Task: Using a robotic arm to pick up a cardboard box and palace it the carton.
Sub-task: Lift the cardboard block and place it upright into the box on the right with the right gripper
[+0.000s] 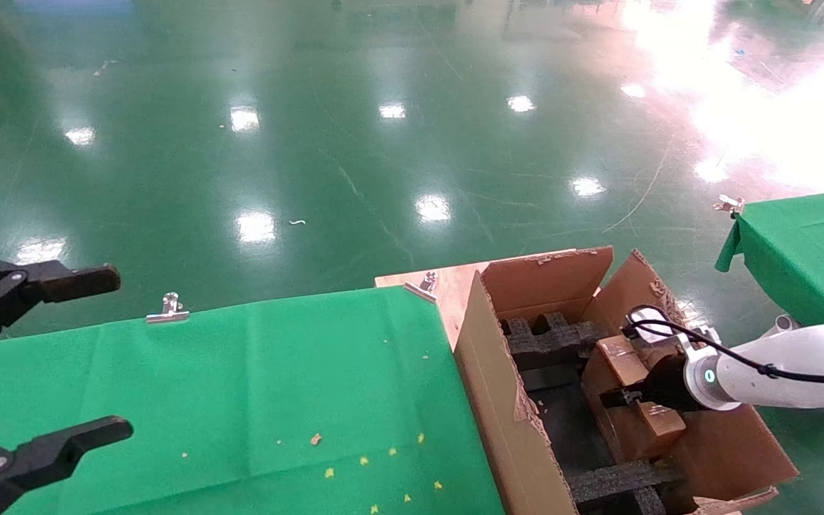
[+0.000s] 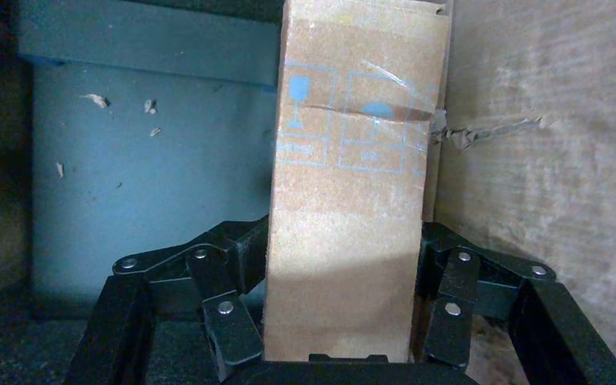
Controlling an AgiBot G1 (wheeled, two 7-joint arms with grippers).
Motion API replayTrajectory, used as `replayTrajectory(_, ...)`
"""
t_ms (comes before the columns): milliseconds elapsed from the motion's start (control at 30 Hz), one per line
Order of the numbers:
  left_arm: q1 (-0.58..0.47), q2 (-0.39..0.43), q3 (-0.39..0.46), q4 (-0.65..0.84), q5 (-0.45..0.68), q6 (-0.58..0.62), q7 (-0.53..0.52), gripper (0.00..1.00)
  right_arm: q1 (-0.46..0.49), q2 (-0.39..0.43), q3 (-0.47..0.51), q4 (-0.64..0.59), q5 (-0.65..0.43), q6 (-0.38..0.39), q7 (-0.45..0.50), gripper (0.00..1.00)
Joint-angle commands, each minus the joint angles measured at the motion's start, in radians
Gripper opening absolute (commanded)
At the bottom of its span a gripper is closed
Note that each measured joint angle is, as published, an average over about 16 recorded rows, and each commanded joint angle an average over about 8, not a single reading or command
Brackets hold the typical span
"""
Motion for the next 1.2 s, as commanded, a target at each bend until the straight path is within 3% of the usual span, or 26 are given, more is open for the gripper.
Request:
replayTrajectory(33, 0.0, 0.0, 0.0, 0.0, 0.0, 0.0, 0.0, 1.0, -0.008, -0.001, 0.012, -0.016, 0.024, -0.011, -0.033, 0.0)
replayTrajectory(200, 0.0, 0.0, 0.0, 0.0, 0.0, 0.0, 0.0, 1.0, -0.025, -0.004, 0.041, -0.048, 0.075, -0.035, -0.1, 0.0)
replayTrajectory(233, 0.0, 0.0, 0.0, 0.0, 0.0, 0.0, 0.0, 1.0, -0.028, -0.005, 0.046, -0.054, 0.083, -0.038, -0.113, 0.04)
replayTrajectory(467, 0.0, 0.0, 0.0, 0.0, 0.0, 0.0, 0.0, 1.0, -0.041, -0.007, 0.066, -0.076, 0.117, -0.049, -0.156, 0.91)
replayTrajectory(500, 0.0, 0.0, 0.0, 0.0, 0.0, 0.0, 0.0, 1.0, -0.041, -0.007, 0.067, -0.076, 0.118, -0.05, -0.156, 1.0)
replayTrajectory(1200, 0.0, 0.0, 0.0, 0.0, 0.0, 0.0, 0.0, 1.0, -0.018, 0.003, 0.067, -0.044, 0.105, -0.046, -0.155, 1.0)
